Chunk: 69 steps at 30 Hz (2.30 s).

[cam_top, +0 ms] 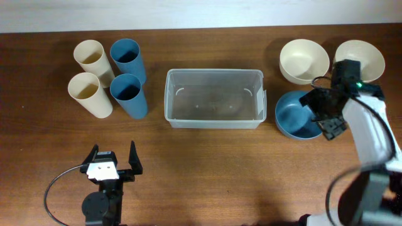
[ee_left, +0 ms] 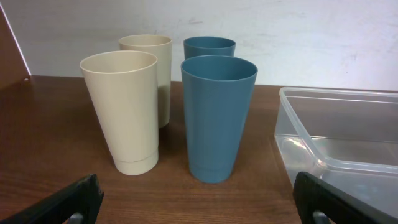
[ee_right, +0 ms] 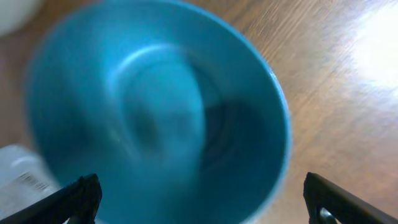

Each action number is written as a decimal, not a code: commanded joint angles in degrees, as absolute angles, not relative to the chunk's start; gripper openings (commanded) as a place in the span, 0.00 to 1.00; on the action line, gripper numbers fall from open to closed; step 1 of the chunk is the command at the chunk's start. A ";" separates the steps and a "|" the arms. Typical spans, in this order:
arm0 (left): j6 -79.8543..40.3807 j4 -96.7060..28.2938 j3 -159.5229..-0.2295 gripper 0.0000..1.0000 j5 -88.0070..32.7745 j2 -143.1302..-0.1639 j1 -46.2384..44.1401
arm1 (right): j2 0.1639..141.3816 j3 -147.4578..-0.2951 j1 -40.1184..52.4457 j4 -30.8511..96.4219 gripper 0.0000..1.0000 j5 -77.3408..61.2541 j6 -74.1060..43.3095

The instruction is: Pack container

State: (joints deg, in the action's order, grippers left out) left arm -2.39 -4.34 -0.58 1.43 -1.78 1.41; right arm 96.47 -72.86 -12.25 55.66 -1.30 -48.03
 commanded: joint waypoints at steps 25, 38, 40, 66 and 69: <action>-1.87 -4.78 -0.51 1.00 0.60 -1.93 1.28 | 105.89 -72.53 -12.56 55.70 0.80 -3.84 -48.69; -1.87 -4.78 -0.51 1.00 0.60 -1.93 1.28 | 106.24 -71.33 -12.40 53.30 0.77 -1.26 -48.80; -1.87 -4.78 -0.51 1.00 0.62 -1.93 1.28 | 106.24 -71.24 -12.40 52.90 0.76 -1.23 -48.80; -1.87 -4.78 -0.51 1.00 0.62 -1.93 1.28 | 106.21 -66.65 -12.43 47.33 0.04 -2.04 -48.75; -1.87 -4.78 -0.51 1.00 0.60 -1.93 1.28 | 105.84 -66.70 -12.45 48.16 0.04 -3.81 -48.75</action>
